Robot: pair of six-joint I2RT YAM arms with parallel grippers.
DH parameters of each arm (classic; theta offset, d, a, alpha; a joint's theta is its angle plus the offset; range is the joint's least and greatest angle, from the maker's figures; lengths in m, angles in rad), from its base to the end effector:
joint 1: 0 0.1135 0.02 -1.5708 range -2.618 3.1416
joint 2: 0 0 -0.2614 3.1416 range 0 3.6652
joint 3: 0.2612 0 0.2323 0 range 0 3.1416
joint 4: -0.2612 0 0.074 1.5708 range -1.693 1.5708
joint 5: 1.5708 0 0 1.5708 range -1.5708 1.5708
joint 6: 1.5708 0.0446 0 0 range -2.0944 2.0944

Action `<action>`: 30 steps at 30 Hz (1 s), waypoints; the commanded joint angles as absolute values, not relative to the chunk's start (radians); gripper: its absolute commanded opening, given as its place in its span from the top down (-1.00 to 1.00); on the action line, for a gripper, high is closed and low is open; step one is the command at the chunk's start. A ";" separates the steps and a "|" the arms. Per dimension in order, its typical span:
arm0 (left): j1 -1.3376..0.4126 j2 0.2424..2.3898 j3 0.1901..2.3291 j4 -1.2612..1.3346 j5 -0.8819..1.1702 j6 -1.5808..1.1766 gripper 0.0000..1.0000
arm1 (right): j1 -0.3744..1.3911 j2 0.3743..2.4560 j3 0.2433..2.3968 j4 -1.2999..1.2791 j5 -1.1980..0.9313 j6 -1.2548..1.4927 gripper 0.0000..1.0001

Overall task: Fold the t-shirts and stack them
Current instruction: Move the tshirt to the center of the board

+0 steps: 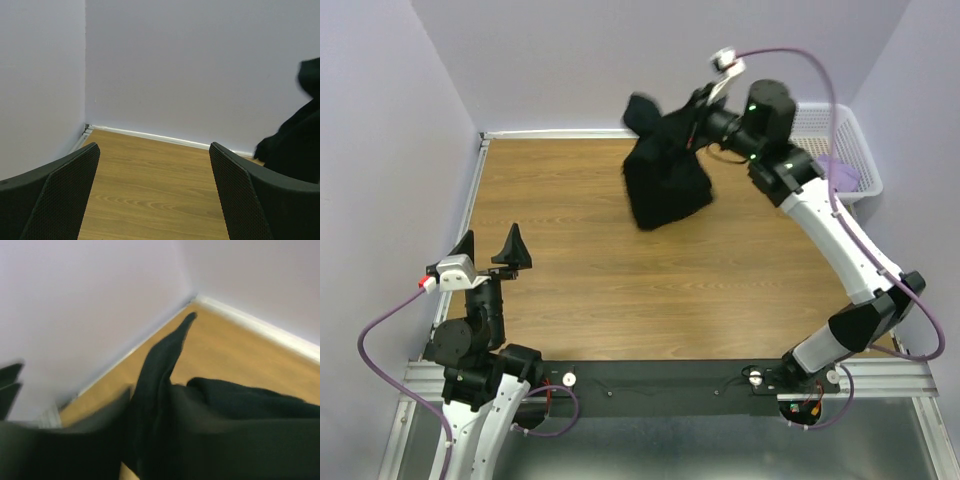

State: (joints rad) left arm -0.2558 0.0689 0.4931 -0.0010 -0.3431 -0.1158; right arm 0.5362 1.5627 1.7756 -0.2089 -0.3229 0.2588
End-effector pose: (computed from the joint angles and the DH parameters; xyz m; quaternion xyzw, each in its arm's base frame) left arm 0.0472 0.0032 0.3262 -0.1056 0.5436 -0.0618 0.8304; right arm 0.2858 0.1863 0.4814 -0.2091 0.6741 0.3753 0.6009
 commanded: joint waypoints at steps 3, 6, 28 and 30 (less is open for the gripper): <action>-0.258 0.080 0.492 0.002 -0.281 -0.123 -0.97 | 0.627 1.618 1.542 -0.204 -0.571 0.428 -0.55; -0.259 0.107 0.517 -0.035 -0.250 -0.164 -0.97 | 0.630 1.585 1.396 -0.207 -0.520 0.428 -0.72; -0.507 1.056 0.784 -0.230 -0.038 -0.588 -0.91 | 0.607 1.370 0.922 -0.225 -0.006 0.301 -0.63; -0.546 1.113 0.819 -0.273 -0.058 -0.542 -0.91 | 0.604 1.345 0.885 -0.225 0.033 0.302 -0.62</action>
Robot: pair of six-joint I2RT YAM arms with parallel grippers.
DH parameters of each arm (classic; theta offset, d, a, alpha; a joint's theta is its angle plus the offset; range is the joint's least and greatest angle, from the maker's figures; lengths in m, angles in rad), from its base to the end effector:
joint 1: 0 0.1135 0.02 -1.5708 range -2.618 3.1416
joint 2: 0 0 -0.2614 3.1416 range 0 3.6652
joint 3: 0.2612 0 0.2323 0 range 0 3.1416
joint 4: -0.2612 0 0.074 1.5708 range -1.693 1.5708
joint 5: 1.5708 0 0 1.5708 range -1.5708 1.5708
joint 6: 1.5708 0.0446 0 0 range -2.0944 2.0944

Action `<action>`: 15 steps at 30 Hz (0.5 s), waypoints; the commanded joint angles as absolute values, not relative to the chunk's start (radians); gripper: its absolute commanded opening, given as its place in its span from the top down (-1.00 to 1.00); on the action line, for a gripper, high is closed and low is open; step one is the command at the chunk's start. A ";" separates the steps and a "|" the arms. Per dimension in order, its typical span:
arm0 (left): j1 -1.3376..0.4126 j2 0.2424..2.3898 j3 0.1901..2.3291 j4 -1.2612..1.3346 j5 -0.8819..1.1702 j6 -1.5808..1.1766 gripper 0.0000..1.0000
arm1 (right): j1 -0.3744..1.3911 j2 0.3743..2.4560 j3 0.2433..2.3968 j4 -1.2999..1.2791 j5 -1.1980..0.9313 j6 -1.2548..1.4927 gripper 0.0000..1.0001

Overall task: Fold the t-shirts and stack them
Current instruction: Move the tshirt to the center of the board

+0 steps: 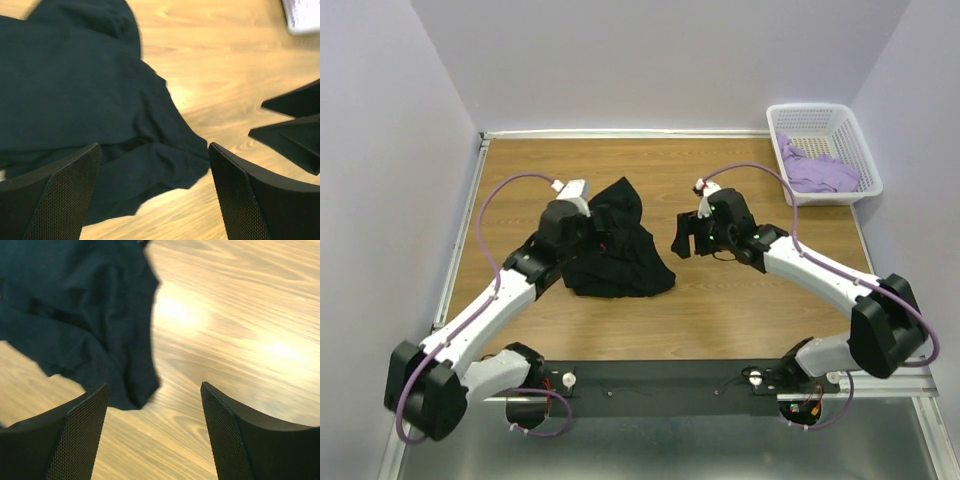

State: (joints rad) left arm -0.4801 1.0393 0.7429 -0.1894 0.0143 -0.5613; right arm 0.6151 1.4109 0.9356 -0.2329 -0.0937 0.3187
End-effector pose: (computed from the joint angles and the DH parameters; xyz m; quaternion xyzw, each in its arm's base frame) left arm 0.1989 -0.1043 0.2753 -0.0311 0.8558 -0.2621 0.4448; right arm 0.2388 0.1738 0.2452 -0.1533 0.8946 0.2260 0.3537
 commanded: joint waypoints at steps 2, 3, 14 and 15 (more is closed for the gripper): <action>-0.621 1.210 0.886 -0.320 -0.095 -0.499 -0.90 | 0.597 1.306 0.861 -0.227 0.087 0.304 -0.59; -0.652 1.242 0.909 -0.375 -0.115 -0.455 -0.89 | 0.595 1.292 0.850 -0.227 0.101 0.308 -0.58; -0.804 1.560 1.037 -0.482 -0.169 -0.299 -0.87 | 0.563 1.167 0.736 -0.230 0.184 0.348 -0.55; -0.808 1.590 1.042 -0.492 -0.181 -0.296 -0.84 | 0.563 1.163 0.733 -0.230 0.183 0.347 -0.55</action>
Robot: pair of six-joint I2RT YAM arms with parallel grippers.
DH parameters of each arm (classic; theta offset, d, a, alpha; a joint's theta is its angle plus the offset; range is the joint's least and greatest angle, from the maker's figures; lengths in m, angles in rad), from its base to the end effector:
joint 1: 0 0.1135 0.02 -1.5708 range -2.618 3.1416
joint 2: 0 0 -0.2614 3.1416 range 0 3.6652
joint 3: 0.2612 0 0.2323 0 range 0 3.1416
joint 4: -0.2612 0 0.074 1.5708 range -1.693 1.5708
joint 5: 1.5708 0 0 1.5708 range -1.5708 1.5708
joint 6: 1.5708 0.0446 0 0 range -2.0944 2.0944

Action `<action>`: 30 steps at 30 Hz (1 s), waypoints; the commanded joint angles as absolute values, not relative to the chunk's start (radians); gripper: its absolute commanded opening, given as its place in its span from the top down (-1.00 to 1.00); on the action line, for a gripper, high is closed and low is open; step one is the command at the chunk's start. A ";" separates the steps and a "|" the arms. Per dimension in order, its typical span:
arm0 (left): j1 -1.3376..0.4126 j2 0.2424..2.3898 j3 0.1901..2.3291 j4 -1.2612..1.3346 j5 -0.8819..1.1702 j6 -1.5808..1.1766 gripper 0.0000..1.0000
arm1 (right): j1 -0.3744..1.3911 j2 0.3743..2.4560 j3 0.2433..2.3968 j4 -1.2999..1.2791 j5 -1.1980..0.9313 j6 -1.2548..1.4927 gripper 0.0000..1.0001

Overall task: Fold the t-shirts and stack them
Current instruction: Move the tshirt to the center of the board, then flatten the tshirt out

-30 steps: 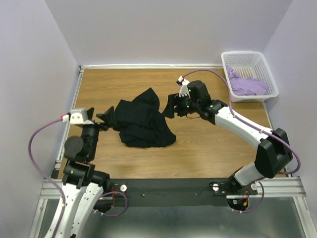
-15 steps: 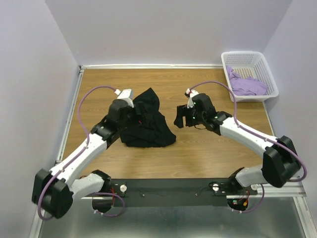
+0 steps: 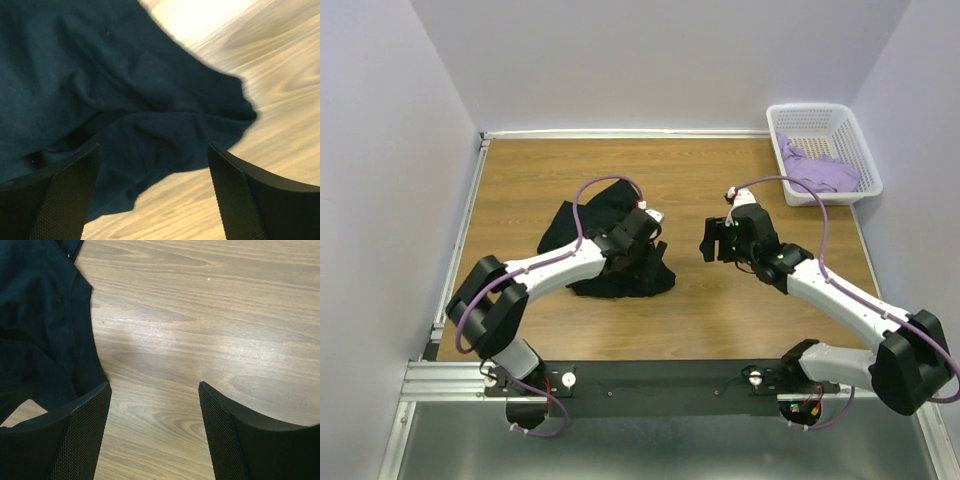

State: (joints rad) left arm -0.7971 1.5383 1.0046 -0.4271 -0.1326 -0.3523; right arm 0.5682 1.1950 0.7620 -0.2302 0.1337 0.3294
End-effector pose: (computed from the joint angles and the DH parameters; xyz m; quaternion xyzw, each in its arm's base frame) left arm 0.2159 -0.2126 0.2154 0.1905 0.9327 -0.1098 0.2858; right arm 0.2106 0.1274 0.2442 -0.0777 0.8939 0.1357 0.4201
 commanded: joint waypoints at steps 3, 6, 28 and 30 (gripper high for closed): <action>-0.813 1.646 1.063 -0.512 -0.195 -0.285 -0.78 | 0.561 1.152 0.719 -0.232 0.173 0.350 -0.55; -0.819 1.690 1.078 -0.534 -0.231 -0.287 -0.53 | 0.561 1.146 0.713 -0.232 0.170 0.356 -0.55; -0.724 1.543 1.687 -0.816 -0.416 -0.302 1.00 | 0.560 1.186 0.753 -0.166 0.006 0.353 -0.54; -0.671 1.543 1.813 -0.842 -0.414 -0.308 1.00 | 0.561 1.184 0.764 -0.156 -0.032 0.336 -0.54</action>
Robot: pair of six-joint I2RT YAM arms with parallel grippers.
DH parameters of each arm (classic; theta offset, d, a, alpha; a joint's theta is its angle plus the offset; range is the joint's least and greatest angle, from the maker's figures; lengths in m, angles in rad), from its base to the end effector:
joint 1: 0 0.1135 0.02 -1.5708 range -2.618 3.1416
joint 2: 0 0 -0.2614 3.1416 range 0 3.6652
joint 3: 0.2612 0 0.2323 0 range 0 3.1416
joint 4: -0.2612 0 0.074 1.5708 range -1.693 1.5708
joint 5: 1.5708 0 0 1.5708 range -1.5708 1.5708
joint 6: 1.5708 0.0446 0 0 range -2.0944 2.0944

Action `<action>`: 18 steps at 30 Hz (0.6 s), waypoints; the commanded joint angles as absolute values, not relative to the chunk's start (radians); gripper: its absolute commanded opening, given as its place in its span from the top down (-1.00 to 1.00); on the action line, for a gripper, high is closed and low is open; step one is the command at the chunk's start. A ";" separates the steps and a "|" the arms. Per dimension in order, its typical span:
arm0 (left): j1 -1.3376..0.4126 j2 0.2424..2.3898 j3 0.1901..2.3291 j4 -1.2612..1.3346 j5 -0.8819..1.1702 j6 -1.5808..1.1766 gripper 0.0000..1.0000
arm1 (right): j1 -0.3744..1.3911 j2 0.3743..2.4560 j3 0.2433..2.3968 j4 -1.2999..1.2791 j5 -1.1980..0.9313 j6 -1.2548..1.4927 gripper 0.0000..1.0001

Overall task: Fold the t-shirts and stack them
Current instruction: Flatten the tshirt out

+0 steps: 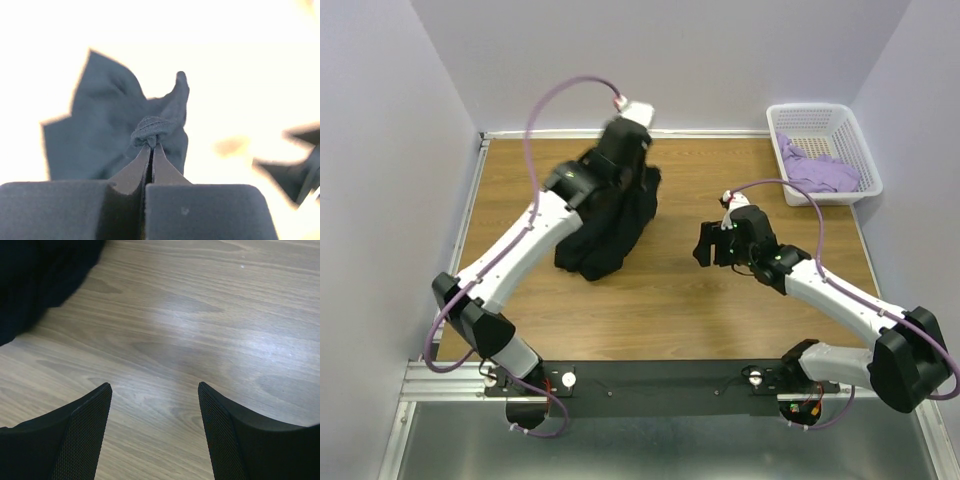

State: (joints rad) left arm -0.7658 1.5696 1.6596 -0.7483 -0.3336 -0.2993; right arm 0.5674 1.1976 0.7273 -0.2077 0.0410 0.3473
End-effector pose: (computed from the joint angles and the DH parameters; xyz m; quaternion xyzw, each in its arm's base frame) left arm 0.2478 -0.2180 0.3838 0.1335 0.8782 -0.0922 0.4500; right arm 0.2070 0.1297 0.2343 -0.0902 0.8973 0.1740 0.3954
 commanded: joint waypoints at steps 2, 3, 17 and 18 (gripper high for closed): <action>-0.599 1.536 1.908 -0.845 -0.396 -0.314 1.00 | 0.560 1.190 0.788 -0.144 -0.086 0.304 -0.54; -0.580 1.528 1.934 -0.847 -0.391 -0.316 1.00 | 0.561 1.212 0.799 -0.138 -0.112 0.292 -0.54; -0.495 1.444 1.979 -0.756 -0.334 -0.367 1.00 | 0.633 1.681 0.974 0.121 -0.449 0.267 -0.57; -0.495 1.440 1.973 -0.750 -0.334 -0.371 1.00 | 0.637 1.701 0.998 0.123 -0.448 0.270 -0.57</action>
State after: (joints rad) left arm -0.4980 1.4723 2.0064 -0.7975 -0.3618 -0.3454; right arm 0.6113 1.6241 0.9230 0.0307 -0.3901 0.2752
